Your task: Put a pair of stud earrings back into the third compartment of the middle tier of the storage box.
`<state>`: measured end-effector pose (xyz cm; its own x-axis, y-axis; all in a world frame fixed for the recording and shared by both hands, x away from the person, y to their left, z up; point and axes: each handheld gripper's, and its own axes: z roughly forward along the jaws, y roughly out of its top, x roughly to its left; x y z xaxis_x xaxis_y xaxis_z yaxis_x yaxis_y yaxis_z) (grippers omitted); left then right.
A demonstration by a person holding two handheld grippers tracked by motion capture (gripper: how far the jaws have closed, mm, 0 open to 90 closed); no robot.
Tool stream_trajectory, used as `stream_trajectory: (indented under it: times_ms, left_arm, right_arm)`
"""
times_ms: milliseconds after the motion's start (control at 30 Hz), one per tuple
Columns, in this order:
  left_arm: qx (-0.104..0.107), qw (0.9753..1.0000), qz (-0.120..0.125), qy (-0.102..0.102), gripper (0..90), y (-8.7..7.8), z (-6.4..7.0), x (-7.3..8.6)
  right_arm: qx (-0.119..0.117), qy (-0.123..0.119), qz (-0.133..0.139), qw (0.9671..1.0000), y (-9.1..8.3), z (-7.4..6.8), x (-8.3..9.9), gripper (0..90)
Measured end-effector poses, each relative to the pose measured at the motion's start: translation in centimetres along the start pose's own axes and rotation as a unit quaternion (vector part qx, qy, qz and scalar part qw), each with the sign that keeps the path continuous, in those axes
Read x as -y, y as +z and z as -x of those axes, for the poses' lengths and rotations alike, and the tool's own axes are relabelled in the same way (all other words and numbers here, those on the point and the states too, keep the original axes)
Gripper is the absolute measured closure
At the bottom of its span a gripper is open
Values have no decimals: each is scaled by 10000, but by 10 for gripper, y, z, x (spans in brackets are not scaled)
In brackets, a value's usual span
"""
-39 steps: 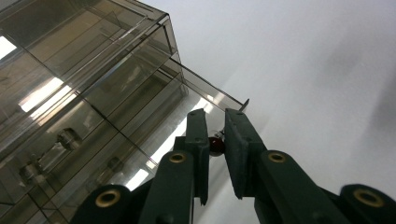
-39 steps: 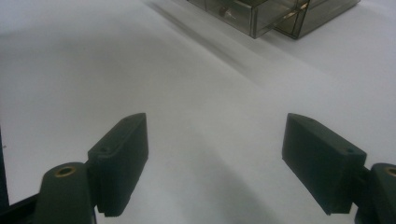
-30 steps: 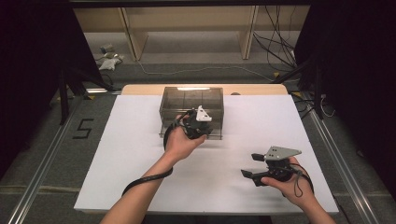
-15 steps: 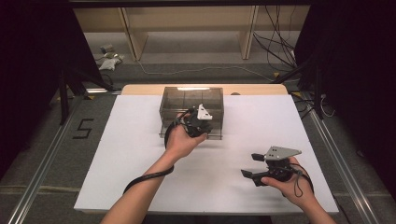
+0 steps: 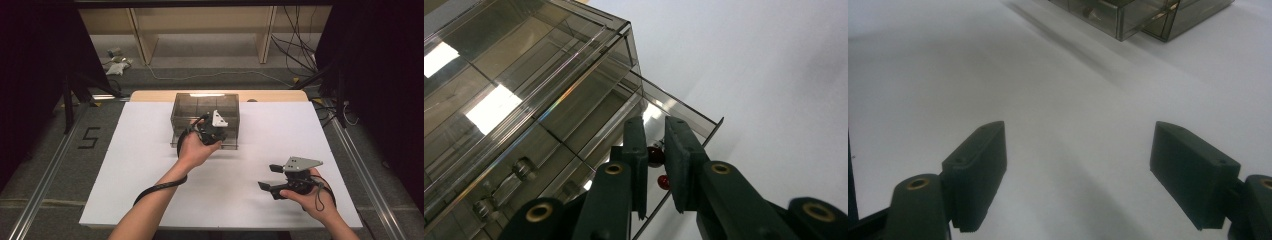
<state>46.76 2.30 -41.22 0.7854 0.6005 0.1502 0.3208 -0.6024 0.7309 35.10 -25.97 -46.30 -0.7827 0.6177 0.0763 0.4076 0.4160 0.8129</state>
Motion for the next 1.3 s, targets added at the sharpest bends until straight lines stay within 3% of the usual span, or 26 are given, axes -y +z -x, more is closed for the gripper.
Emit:
stream_trajectory:
  times_ms: [1300]
  left_arm:
    - [55,9999,-105,-73,800,12,-4,-2]
  right_arm:
    - [-2,33,8,10000,0,0,0,235]
